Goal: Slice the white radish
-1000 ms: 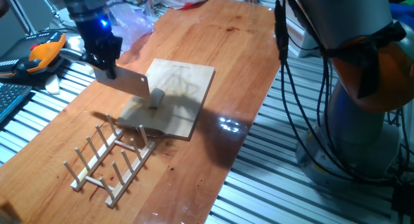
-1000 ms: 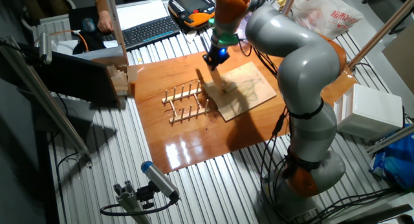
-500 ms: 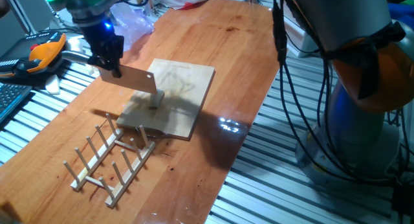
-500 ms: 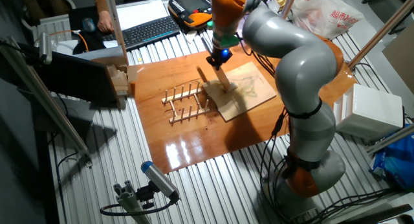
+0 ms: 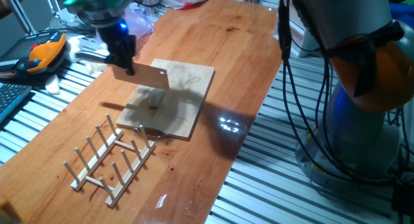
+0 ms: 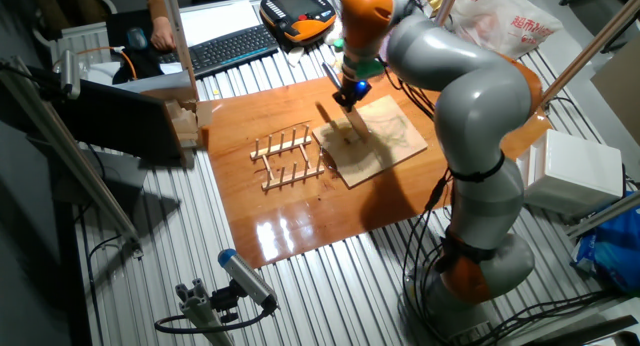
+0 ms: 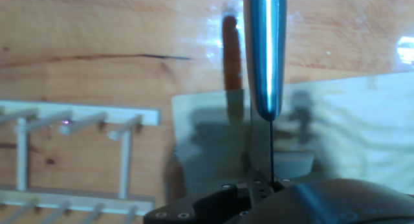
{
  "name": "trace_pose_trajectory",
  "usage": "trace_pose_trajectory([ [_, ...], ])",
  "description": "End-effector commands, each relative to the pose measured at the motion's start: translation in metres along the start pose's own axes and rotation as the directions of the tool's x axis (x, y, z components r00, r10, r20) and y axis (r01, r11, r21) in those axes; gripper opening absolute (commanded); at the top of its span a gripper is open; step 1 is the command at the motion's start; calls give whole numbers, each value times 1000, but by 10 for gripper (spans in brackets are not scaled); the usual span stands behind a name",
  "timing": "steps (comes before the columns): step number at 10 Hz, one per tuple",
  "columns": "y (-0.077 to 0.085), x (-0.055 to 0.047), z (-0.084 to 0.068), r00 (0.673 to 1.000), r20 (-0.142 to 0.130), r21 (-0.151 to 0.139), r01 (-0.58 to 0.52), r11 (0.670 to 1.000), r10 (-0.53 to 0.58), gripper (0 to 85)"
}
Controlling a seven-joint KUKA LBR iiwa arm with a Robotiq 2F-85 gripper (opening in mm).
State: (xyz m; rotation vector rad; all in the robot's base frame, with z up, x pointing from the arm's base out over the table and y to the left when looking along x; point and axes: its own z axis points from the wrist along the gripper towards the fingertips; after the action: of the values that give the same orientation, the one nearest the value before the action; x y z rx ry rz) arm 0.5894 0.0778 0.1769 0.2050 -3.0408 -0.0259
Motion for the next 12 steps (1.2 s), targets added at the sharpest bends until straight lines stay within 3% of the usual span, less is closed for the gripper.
trace_pose_trajectory([
  [1,-6,3,6,1000,1,-10,4,1000,-4,0],
  [3,-11,9,21,1000,24,-6,7,1000,-7,0],
  [5,-14,14,38,999,51,-25,9,1000,-8,0],
  [9,-16,10,50,997,81,-29,7,1000,-4,0],
  [12,-12,14,61,995,100,-36,-16,999,19,0],
])
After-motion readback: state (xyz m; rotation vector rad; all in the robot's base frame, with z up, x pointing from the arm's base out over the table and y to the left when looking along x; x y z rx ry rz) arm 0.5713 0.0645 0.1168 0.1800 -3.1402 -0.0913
